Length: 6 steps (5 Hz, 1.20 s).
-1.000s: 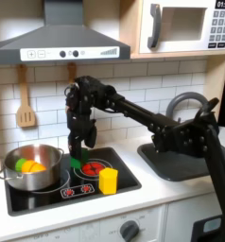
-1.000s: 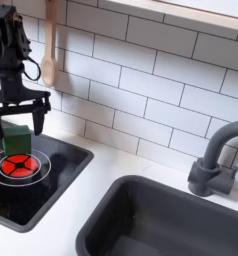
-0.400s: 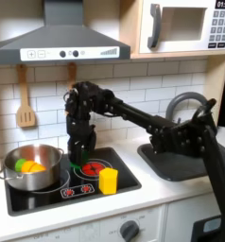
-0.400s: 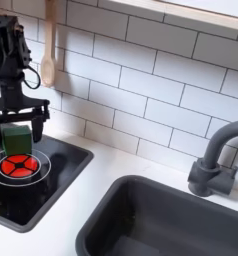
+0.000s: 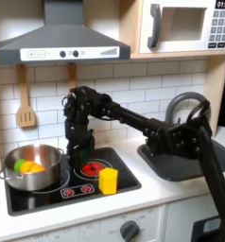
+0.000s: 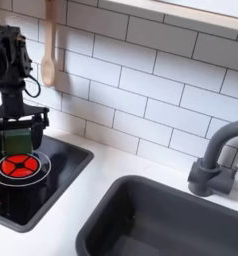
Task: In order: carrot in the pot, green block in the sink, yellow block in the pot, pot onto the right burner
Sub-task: 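Put the green block in the sink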
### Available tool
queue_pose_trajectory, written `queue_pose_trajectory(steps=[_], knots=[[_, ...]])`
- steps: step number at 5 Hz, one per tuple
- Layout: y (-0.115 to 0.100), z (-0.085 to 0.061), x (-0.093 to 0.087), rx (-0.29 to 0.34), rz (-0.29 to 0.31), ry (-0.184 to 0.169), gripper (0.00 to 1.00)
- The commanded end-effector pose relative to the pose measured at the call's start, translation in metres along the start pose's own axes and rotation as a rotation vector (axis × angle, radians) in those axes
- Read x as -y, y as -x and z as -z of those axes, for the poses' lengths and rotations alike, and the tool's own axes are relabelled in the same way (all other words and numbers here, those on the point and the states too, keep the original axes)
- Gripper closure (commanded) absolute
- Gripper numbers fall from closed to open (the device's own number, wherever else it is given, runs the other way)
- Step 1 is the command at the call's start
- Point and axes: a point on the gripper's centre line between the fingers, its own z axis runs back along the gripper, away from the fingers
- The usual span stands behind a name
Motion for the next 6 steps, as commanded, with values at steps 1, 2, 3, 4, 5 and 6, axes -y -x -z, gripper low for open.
queue_pose_trajectory(steps=[1,2,3,4,5,6], knots=[[-0.001,0.008,-0.001,0.001,-0.017,-0.006,0.56],[0.004,0.005,0.005,0.018,-0.006,0.004,1.0],[0.016,0.0,0.015,0.029,0.032,0.03,1.0],[0.045,0.003,0.031,0.006,0.103,0.038,1.0],[0.072,0.0,0.051,0.0,0.183,0.056,1.0],[0.089,-0.005,0.066,0.009,0.246,0.071,1.0]])
